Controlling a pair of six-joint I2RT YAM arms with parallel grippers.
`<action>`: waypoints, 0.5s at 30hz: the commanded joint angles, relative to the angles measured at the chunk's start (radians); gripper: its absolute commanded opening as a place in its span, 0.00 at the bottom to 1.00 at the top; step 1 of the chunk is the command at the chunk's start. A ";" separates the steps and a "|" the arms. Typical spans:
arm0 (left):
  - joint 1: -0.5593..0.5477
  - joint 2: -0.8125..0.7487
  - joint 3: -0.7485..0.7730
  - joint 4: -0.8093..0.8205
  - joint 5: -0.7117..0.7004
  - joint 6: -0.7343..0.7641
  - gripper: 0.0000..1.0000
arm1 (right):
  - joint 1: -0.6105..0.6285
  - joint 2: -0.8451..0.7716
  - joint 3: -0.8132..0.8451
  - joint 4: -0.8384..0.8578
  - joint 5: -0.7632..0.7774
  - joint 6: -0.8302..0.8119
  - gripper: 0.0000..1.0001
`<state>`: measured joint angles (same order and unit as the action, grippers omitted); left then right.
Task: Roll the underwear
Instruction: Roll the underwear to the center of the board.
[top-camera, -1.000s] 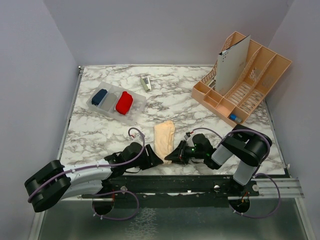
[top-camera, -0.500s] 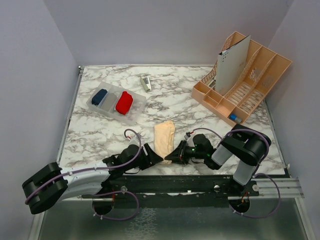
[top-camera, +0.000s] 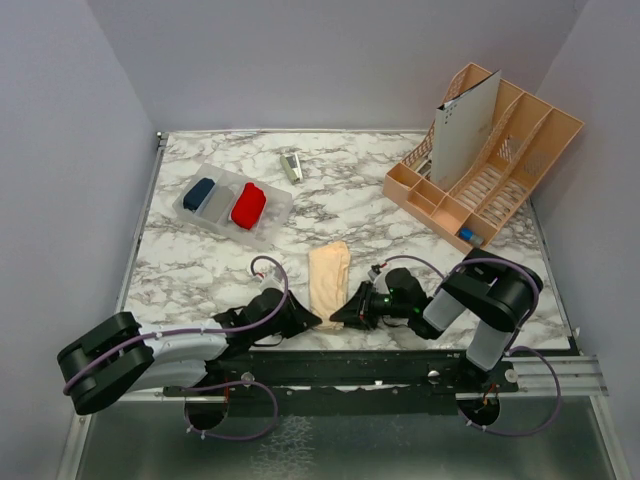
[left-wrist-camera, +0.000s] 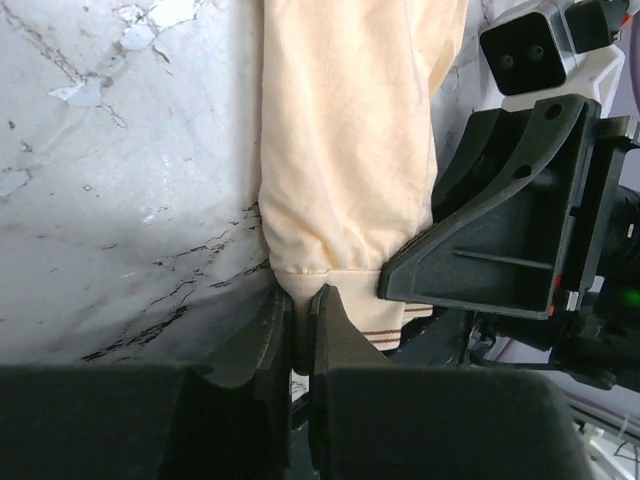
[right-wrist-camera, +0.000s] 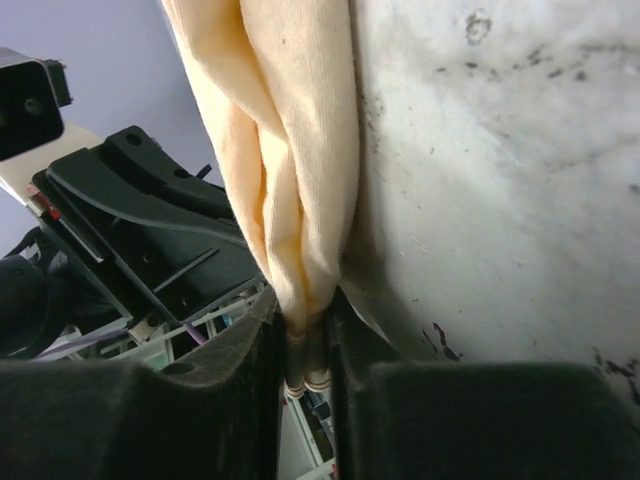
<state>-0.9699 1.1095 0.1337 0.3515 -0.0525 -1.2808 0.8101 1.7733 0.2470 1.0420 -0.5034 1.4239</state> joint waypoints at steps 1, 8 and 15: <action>0.003 -0.035 0.007 -0.201 -0.082 0.061 0.00 | 0.005 -0.037 0.006 -0.127 -0.050 -0.115 0.30; 0.075 -0.130 0.082 -0.400 -0.028 0.199 0.00 | 0.005 -0.235 0.173 -0.693 0.083 -0.546 0.69; 0.248 -0.123 0.130 -0.478 0.213 0.367 0.00 | 0.020 -0.362 0.224 -0.838 0.239 -0.955 0.68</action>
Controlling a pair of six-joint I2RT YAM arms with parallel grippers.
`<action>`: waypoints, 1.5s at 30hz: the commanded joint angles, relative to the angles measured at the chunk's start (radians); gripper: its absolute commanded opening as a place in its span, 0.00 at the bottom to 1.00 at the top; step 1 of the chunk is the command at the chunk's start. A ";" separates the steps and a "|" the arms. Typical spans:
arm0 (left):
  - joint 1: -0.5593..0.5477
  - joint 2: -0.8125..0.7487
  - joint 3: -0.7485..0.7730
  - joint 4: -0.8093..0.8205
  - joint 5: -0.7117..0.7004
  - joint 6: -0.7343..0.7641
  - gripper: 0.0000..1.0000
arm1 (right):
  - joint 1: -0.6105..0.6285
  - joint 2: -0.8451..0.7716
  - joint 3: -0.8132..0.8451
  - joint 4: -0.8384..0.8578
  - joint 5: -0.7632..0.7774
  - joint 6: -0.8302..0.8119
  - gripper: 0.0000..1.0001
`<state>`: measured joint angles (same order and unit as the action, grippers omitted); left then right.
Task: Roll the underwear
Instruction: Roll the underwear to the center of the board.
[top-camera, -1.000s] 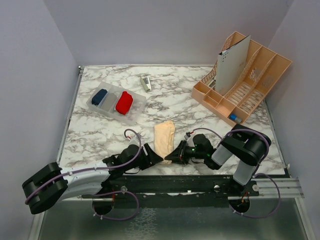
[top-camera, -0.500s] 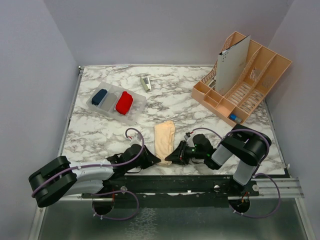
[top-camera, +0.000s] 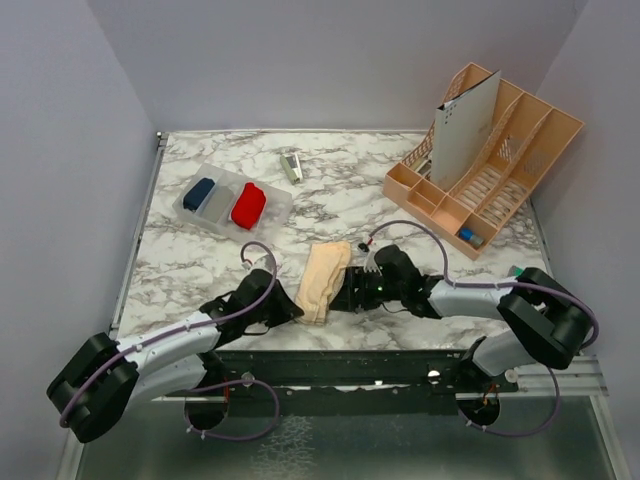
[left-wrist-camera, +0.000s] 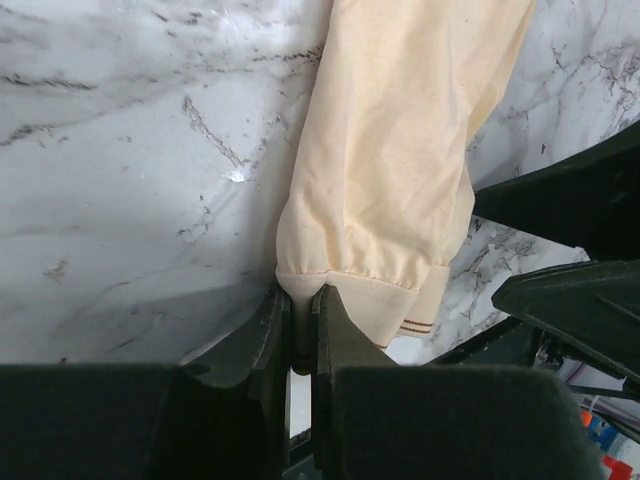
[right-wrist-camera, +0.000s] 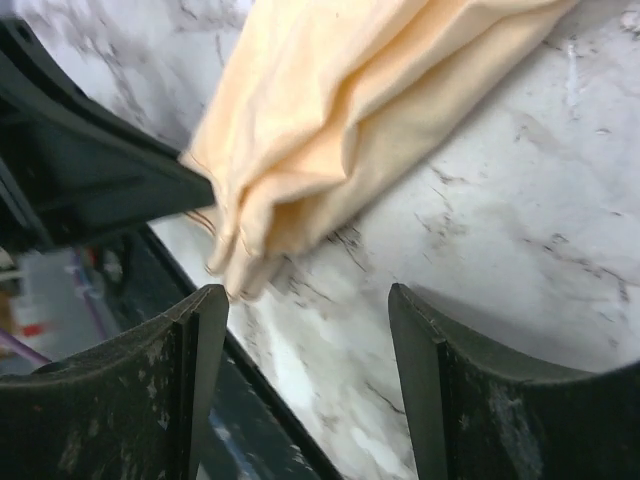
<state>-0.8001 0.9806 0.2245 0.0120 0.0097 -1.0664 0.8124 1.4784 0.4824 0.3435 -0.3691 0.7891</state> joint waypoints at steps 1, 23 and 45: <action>0.097 0.016 0.055 -0.156 0.173 0.183 0.00 | 0.044 -0.103 -0.034 -0.094 0.135 -0.381 0.68; 0.274 0.245 0.225 -0.193 0.519 0.362 0.00 | 0.367 -0.143 -0.147 0.180 0.192 -1.780 0.55; 0.363 0.293 0.217 -0.147 0.647 0.329 0.00 | 0.453 0.097 -0.131 0.375 0.284 -1.962 0.54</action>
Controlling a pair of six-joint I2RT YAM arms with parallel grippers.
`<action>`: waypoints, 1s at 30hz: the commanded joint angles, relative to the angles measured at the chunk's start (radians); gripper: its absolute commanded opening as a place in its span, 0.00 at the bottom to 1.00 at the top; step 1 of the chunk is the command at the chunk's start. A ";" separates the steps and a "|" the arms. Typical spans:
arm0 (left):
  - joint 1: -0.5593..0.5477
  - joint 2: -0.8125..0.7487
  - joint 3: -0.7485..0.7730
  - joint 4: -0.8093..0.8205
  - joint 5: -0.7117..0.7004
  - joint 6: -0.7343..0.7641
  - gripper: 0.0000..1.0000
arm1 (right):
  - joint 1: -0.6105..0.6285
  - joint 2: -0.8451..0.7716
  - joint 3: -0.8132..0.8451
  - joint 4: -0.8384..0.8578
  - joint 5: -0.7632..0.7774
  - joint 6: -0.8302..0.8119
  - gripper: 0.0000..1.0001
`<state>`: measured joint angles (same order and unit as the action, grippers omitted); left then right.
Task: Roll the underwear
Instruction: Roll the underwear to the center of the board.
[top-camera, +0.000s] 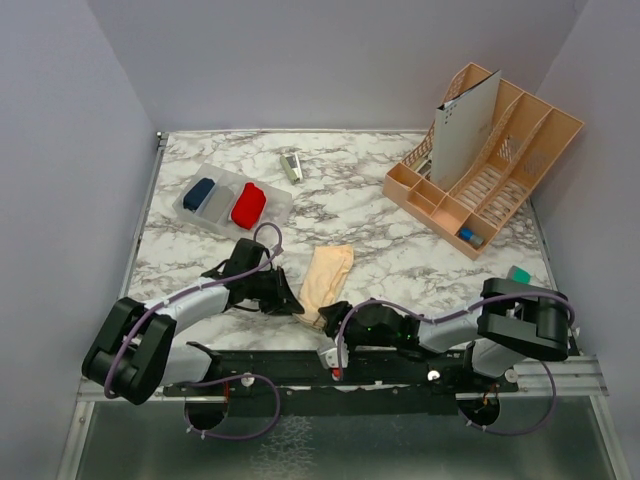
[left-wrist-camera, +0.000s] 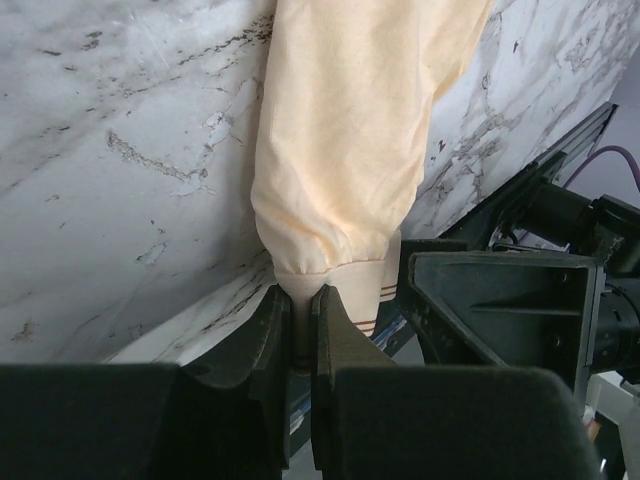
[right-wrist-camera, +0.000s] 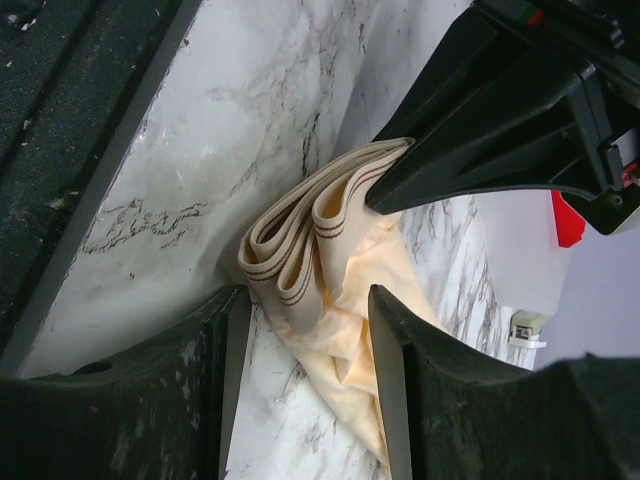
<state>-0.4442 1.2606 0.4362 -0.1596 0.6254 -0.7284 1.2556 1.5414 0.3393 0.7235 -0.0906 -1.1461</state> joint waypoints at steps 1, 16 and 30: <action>0.006 0.015 0.002 0.032 0.036 -0.013 0.00 | 0.011 0.037 0.015 -0.004 0.006 -0.036 0.54; 0.010 0.006 -0.026 0.066 0.039 -0.039 0.00 | 0.018 0.064 0.018 0.035 -0.028 -0.030 0.44; 0.010 -0.003 -0.042 0.067 0.026 -0.045 0.00 | 0.020 0.089 0.019 0.111 -0.032 -0.015 0.27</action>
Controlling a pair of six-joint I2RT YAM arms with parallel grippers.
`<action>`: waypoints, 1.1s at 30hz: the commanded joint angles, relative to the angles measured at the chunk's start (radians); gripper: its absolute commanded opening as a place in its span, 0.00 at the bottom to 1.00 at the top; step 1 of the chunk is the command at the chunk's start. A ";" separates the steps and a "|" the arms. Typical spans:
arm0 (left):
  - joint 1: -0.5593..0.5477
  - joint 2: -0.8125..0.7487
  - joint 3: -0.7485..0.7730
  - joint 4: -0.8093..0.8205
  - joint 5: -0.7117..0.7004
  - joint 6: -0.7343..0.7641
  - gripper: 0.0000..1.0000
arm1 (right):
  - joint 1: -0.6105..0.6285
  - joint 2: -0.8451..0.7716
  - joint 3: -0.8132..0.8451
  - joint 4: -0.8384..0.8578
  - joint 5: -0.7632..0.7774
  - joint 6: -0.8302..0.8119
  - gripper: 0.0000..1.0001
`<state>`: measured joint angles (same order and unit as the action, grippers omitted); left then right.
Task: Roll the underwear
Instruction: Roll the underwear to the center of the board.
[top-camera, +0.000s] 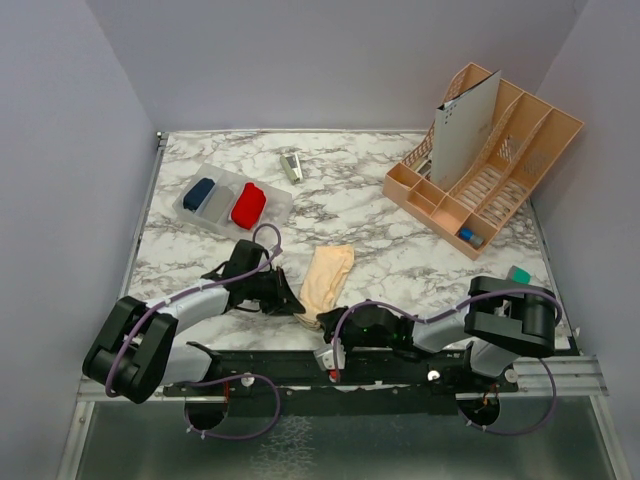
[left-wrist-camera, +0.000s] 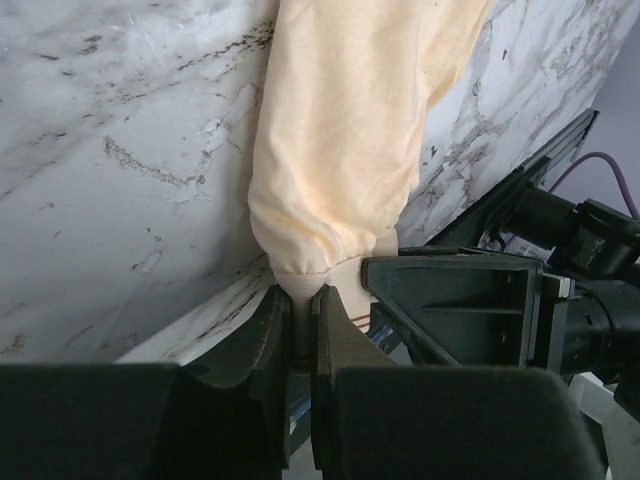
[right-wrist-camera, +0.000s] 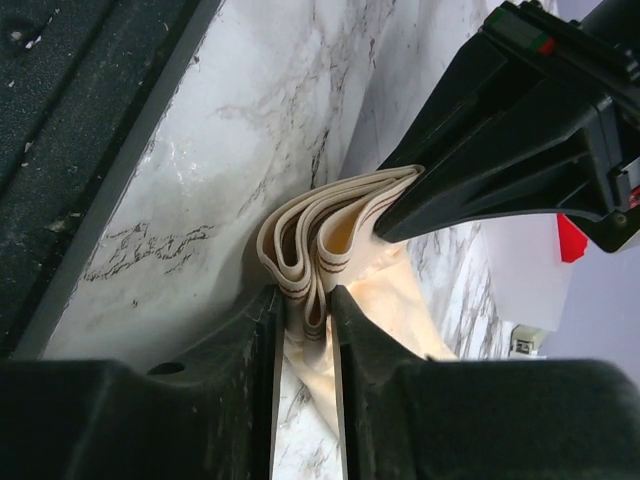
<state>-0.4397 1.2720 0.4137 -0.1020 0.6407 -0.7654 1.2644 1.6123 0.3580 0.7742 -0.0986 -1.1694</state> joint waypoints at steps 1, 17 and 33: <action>0.006 -0.017 -0.019 0.009 0.007 -0.007 0.00 | 0.010 0.020 -0.002 0.065 -0.023 0.010 0.27; 0.010 -0.126 -0.016 -0.073 -0.113 -0.012 0.34 | 0.007 0.018 -0.084 0.356 0.027 0.549 0.00; 0.010 -0.227 -0.019 -0.033 -0.120 -0.032 0.68 | -0.024 0.152 -0.239 0.773 0.233 1.259 0.00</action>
<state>-0.4339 1.0592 0.4026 -0.1612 0.5343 -0.7959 1.2545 1.7283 0.1612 1.3769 0.0246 -0.1734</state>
